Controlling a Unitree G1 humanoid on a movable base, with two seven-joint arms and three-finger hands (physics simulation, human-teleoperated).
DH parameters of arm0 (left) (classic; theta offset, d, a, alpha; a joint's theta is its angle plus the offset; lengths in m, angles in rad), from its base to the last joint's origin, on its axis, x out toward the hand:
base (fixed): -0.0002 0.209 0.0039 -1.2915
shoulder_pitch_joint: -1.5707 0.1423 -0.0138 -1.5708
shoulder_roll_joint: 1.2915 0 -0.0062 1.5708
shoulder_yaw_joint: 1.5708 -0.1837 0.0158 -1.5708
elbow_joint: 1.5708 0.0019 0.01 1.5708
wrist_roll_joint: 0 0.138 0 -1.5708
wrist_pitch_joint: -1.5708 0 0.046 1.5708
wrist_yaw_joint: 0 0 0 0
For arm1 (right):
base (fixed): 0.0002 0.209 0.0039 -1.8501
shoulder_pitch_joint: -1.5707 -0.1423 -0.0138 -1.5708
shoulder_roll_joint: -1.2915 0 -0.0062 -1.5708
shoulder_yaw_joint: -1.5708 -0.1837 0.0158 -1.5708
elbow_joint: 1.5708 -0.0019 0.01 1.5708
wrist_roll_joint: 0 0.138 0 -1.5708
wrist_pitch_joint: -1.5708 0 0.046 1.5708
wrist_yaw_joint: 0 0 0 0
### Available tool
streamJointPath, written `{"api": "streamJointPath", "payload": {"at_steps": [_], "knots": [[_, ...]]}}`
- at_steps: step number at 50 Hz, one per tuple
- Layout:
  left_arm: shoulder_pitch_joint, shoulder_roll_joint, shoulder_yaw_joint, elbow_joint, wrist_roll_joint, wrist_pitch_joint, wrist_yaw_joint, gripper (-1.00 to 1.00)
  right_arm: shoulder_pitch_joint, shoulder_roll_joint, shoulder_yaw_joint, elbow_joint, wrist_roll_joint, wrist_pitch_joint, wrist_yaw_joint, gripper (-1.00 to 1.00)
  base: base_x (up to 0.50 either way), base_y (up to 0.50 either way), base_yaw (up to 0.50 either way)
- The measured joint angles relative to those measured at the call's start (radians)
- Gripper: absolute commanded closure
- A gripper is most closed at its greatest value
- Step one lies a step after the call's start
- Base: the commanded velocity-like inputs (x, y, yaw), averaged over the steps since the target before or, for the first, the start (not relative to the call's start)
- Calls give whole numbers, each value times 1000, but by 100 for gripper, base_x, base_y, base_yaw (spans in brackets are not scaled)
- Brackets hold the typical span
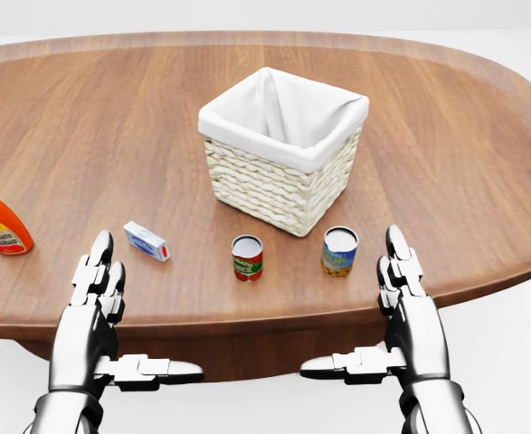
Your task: Pick up the alphabet soup and the cream cheese box, and put them in the basket.
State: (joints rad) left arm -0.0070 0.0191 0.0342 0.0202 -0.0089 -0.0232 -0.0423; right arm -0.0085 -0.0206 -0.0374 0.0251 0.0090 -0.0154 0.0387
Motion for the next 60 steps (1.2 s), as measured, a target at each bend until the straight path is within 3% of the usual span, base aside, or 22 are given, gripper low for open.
{"api": "streamJointPath", "payload": {"at_steps": [24,42,60], "knots": [[3,-1,-1,-9,0,3,-2,-100,-2,-1,-20,-13,-1,-15,-43,-100,0,-5,0],[0,0,0,0,-1,-3,-1,-100,-6,-11,-81,-35,20,-35,-173,-100,0,0,0],[0,-1,-3,2,7,4,1,-100,-1,-21,-140,-73,22,-34,-321,-100,0,0,0]]}}
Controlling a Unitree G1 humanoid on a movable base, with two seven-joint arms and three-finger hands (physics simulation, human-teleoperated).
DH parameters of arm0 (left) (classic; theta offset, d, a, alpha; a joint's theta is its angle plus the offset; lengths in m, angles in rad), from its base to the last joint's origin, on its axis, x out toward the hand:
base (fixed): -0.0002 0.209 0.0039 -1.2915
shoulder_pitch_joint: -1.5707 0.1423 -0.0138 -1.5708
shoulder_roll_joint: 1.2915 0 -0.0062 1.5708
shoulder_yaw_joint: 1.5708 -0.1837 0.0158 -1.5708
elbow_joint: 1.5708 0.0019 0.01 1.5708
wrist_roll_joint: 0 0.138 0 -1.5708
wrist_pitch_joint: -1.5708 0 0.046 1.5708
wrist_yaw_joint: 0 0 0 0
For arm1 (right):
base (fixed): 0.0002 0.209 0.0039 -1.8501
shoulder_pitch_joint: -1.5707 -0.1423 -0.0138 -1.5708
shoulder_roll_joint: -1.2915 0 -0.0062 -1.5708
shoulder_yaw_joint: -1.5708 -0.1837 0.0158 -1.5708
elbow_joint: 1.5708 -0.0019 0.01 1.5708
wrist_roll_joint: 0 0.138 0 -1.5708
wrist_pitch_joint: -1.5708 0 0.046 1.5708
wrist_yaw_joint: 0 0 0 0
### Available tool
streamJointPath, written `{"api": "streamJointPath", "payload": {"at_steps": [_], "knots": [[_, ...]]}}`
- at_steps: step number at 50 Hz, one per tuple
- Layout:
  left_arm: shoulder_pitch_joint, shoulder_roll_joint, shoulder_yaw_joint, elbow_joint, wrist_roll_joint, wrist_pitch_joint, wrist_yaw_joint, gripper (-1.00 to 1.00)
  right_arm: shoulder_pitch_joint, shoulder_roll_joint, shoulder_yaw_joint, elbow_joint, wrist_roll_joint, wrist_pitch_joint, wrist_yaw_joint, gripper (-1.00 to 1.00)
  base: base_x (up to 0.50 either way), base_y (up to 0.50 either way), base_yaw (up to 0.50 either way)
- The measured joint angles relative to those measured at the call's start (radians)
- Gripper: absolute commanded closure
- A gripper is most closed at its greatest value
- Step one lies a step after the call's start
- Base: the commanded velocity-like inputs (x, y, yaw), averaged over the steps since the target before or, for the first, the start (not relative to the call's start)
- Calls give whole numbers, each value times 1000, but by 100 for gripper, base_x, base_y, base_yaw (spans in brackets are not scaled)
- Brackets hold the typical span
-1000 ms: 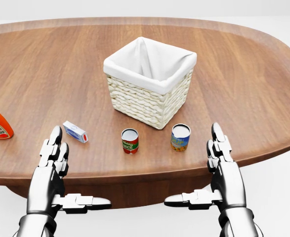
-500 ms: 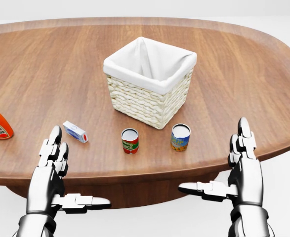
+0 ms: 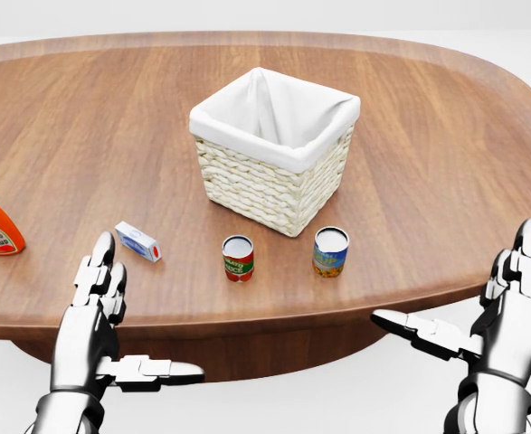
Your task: Pick up the alphabet soup and the cream cheese box, and put them in the basket.
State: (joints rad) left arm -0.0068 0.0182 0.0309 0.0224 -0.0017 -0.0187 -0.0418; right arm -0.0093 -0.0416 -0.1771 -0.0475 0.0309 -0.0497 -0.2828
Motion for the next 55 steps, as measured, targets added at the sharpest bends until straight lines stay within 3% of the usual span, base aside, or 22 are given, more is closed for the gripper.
{"api": "streamJointPath", "payload": {"at_steps": [28,55], "knots": [[-2,2,6,10,-3,-9,10,-100,46,2,-120,-114,-3,28,-239,-100,0,0,0],[-6,3,10,16,-9,-17,9,-100,58,6,-153,-155,-29,48,-241,-100,0,0,0]]}}
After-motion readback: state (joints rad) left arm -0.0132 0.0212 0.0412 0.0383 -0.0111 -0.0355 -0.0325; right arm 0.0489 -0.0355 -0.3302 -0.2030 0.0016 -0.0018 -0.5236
